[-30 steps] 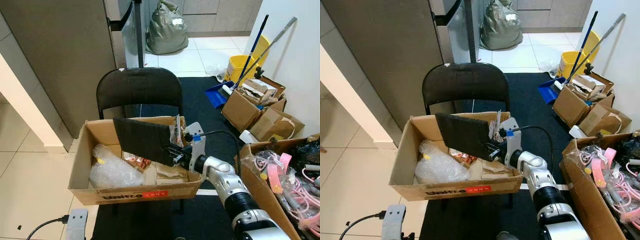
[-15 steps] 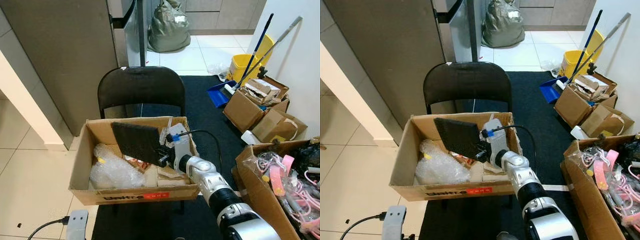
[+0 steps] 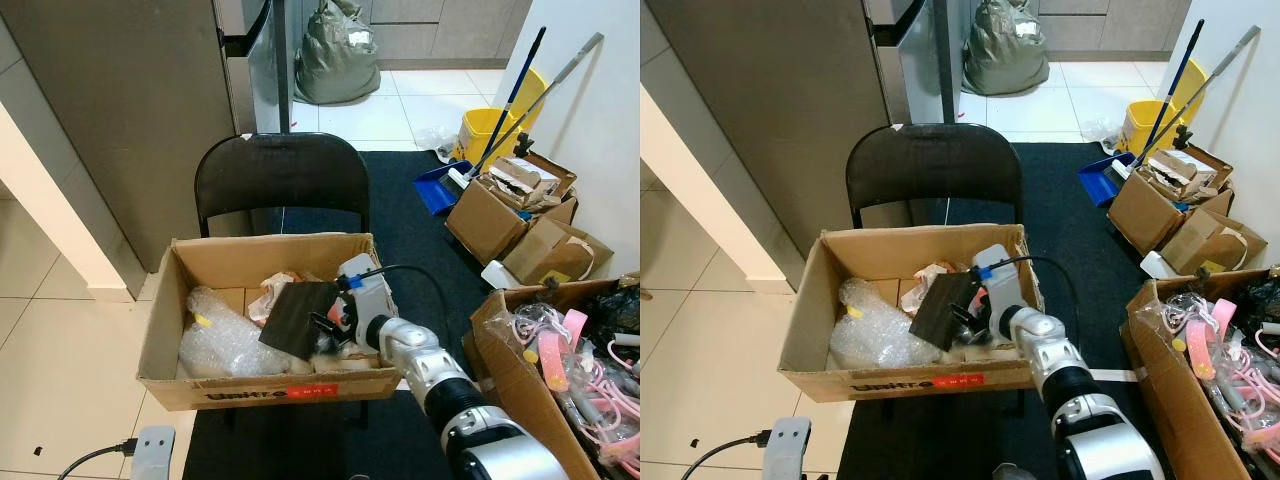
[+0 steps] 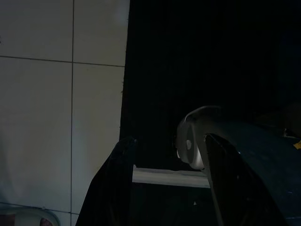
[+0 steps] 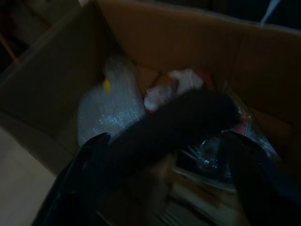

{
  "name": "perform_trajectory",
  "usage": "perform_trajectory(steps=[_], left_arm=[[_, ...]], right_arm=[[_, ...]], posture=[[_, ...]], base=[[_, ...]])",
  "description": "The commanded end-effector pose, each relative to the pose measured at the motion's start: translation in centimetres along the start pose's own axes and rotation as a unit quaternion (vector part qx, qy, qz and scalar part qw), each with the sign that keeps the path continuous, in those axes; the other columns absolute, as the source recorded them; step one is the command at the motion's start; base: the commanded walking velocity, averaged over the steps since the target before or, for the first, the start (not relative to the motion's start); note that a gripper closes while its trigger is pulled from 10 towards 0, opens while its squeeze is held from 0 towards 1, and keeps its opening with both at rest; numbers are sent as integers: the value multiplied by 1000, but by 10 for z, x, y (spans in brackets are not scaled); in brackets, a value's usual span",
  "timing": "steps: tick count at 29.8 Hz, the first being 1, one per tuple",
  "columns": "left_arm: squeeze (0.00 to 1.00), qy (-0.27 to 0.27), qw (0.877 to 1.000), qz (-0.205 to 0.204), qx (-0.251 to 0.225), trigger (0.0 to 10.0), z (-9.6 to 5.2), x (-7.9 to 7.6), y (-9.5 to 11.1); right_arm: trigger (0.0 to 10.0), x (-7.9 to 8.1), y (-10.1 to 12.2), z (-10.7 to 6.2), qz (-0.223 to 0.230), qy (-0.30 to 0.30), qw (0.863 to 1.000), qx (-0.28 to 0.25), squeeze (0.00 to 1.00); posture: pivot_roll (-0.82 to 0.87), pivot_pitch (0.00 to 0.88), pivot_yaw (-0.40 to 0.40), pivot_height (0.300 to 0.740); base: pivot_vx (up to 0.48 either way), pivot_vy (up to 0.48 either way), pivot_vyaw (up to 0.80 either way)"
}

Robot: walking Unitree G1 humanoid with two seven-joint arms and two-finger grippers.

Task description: Picking trash to rubbish bin

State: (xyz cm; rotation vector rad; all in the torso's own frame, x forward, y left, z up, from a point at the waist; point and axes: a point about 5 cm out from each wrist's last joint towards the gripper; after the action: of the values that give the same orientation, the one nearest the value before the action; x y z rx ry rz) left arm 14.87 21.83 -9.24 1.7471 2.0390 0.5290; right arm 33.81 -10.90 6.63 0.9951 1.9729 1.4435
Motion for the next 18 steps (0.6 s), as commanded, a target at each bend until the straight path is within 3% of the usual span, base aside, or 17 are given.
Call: perform_trajectory(steps=[1,2,5,6,9,13,16,18], left_arm=[[0,2,1000,2,15,10000,-1,0,-9],[0,3,1000,3,15,10000,-1,1,-9],[0,7,1000,3,18,10000,-2,2,-9],[0,10,1000,4,20,10000,-2,2,-9],[0,11,1000,6,21,10000,-2,3,-10],[0,11,1000,7,23,10000,-2,2,-10],[0,13,1000,8,26,10000,-2,2,-11],[0,14,999,9,27,10000,-2,2,-11]], right_arm=[[10000,0,6,-1,12,14,1000,-25,271],[10000,-1,9,-3,18,29,999,-39,0],[10000,-7,10,-9,24,38,998,-52,0],[10000,-17,7,-16,17,19,999,-44,0],[10000,-24,5,-20,10,0,999,-38,0],[10000,-34,11,-28,50,-6,996,-75,0],[10000,-33,17,-39,109,58,983,-136,0],[10000,-26,16,-46,123,112,974,-156,0]], posture=[[58,101,20,740],[58,106,27,740],[58,106,27,740],[58,106,27,740],[54,107,31,740],[54,107,31,740],[52,109,33,740],[52,109,33,740]], base=[[0,0,0],[0,0,0],[0,0,0],[0,0,0],[0,0,0],[0,0,0],[0,0,0],[0,0,0]])
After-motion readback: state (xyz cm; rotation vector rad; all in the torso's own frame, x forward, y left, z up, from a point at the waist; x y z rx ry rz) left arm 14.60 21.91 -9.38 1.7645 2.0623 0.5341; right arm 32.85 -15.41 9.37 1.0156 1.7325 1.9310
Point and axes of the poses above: a point about 5 cm out from each wrist's last joint towards the gripper, its own z axis pointing out of the wrist towards the gripper, its own y axis along the axis of the wrist's last joint, x = y × z, and after that the axes turned 4 degrees about -z, right-handed
